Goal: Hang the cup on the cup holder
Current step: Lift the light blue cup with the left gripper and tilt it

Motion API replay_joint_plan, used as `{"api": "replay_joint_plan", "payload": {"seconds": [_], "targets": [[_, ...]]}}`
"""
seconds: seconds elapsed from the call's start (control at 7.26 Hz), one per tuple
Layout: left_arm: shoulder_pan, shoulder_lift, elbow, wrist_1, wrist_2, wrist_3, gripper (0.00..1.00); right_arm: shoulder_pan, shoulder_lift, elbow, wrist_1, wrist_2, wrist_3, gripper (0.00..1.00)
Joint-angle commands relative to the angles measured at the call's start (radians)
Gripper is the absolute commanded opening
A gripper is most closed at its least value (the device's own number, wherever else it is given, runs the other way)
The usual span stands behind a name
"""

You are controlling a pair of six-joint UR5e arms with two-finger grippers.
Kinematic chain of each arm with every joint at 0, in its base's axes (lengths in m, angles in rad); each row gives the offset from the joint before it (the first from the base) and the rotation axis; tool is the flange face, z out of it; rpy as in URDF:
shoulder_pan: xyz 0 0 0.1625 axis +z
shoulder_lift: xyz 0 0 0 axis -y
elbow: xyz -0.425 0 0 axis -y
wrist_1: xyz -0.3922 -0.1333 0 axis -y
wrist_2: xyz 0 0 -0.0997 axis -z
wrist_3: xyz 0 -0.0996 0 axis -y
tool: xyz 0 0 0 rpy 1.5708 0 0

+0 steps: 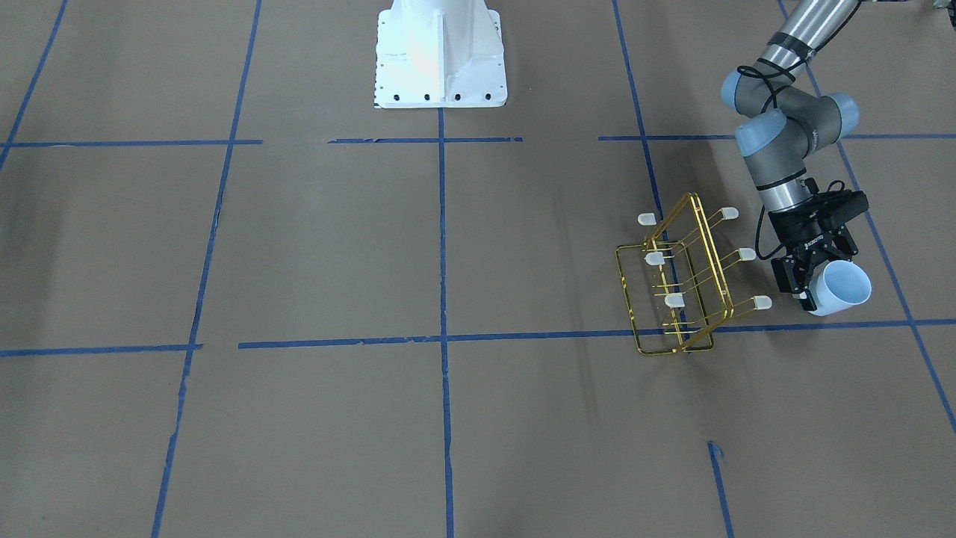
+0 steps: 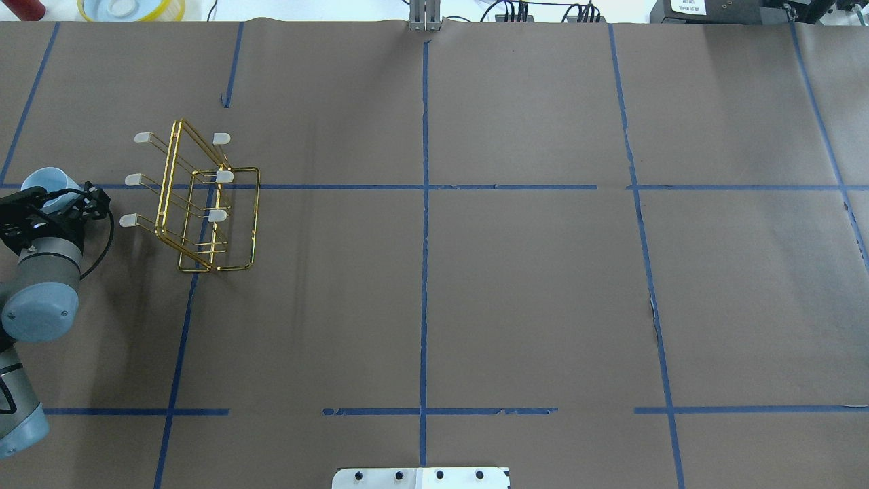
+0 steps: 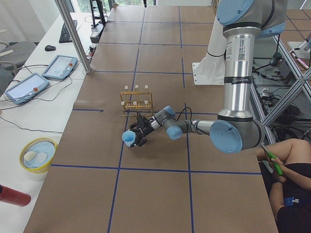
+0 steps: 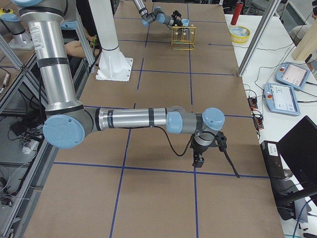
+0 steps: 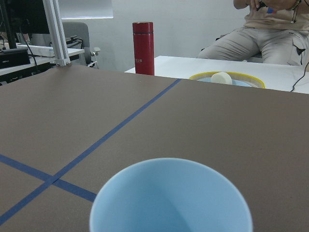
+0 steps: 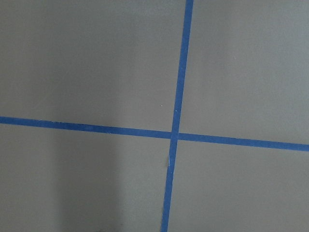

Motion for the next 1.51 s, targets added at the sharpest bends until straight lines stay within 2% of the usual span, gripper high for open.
{"api": "replay_joint_plan", "payload": {"seconds": [0.0, 0.55, 0.69, 0.83, 0.96, 1.1, 1.24, 1.38], "targets": [[0.004, -0.004, 0.010, 0.001, 0.020, 0.002, 1.00, 0.000, 0.000, 0.000, 0.001, 0.000, 0.000, 1.00], [0.003, -0.004, 0.033, -0.001, 0.032, 0.000, 1.00, 0.000, 0.000, 0.000, 0.001, 0.000, 0.000, 1.00], [0.003, -0.004, 0.033, -0.002, 0.032, 0.000, 0.79, 0.000, 0.000, 0.000, 0.001, 0.000, 0.000, 1.00], [0.003, -0.004, 0.031, -0.002, 0.030, -0.027, 0.38, 0.000, 0.000, 0.000, 0.001, 0.000, 0.000, 1.00], [-0.017, -0.004, 0.018, -0.004, 0.027, -0.031, 0.01, 0.000, 0.000, 0.000, 0.000, 0.000, 0.000, 1.00], [-0.070, 0.012, -0.049, -0.005, 0.014, -0.019, 0.00, 0.000, 0.000, 0.000, 0.001, 0.000, 0.000, 1.00], [-0.120, 0.054, -0.120, -0.010, -0.076, 0.024, 0.00, 0.000, 0.000, 0.000, 0.001, 0.000, 0.000, 1.00], [-0.194, 0.126, -0.208, -0.086, -0.148, 0.135, 0.00, -0.001, 0.000, 0.000, 0.001, 0.000, 0.000, 1.00]]}}
